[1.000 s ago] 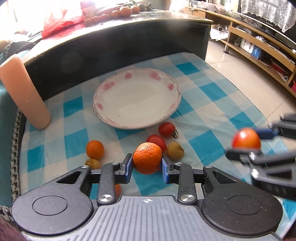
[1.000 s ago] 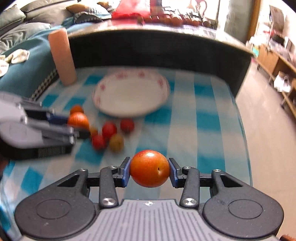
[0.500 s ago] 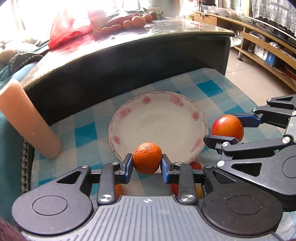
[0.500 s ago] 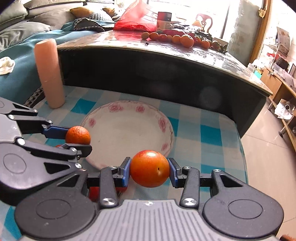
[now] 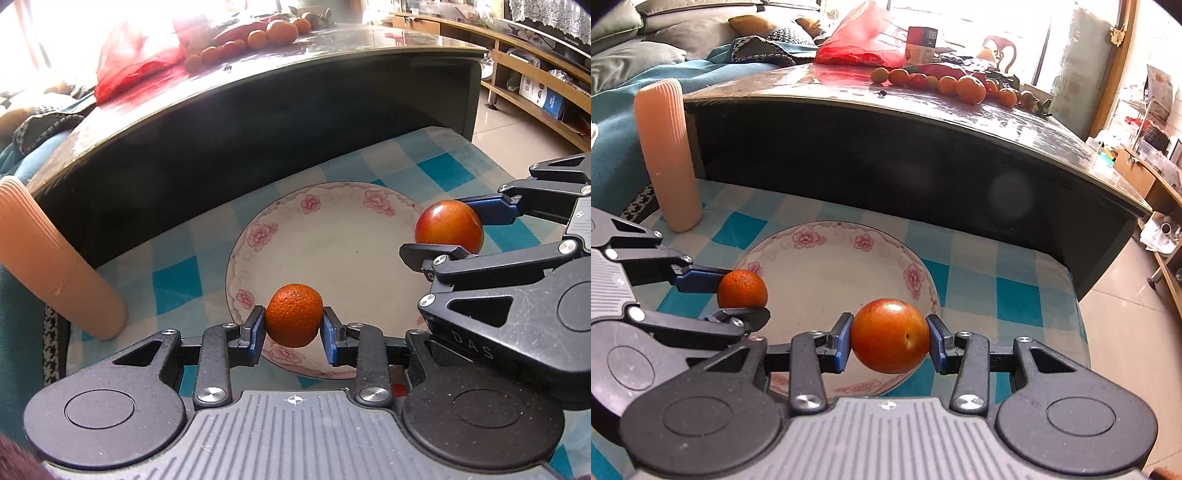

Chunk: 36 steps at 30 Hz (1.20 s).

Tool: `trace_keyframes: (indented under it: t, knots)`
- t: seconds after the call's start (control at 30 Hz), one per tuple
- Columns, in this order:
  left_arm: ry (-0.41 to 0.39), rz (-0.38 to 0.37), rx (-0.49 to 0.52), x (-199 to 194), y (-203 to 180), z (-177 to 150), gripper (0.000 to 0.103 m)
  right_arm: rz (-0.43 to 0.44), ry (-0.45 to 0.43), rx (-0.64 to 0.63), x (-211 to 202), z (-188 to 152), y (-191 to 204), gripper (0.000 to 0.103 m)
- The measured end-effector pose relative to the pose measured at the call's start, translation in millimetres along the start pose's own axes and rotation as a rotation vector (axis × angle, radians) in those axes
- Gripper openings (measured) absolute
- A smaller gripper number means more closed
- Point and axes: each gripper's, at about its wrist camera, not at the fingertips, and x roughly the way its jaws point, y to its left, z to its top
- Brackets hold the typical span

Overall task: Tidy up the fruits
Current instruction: 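Lift and carry tomato in right gripper while left gripper carries orange over plate, then open left gripper to drop orange into plate while right gripper releases tomato there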

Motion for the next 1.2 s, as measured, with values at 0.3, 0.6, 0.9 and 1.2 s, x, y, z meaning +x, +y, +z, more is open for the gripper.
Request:
trace_keyframes:
  t: [0.3, 0.6, 0.9, 1.2]
  knots:
    - [0.007, 0.006, 0.004, 11, 1, -1, 0.040, -0.003, 0.001, -0.006, 10, -2, 0, 0.057]
    - [0.025, 0.012, -0.007, 22, 6, -4, 0.040, 0.003, 0.013, -0.011, 21, -2, 2, 0.058]
    - [0.026, 0.018, -0.007, 25, 7, -5, 0.040, 0.010, 0.020, -0.003, 28, -3, 2, 0.058]
    - [0.025, 0.021, -0.006, 27, 7, -5, 0.040, 0.020, 0.034, 0.011, 31, -2, 1, 0.058]
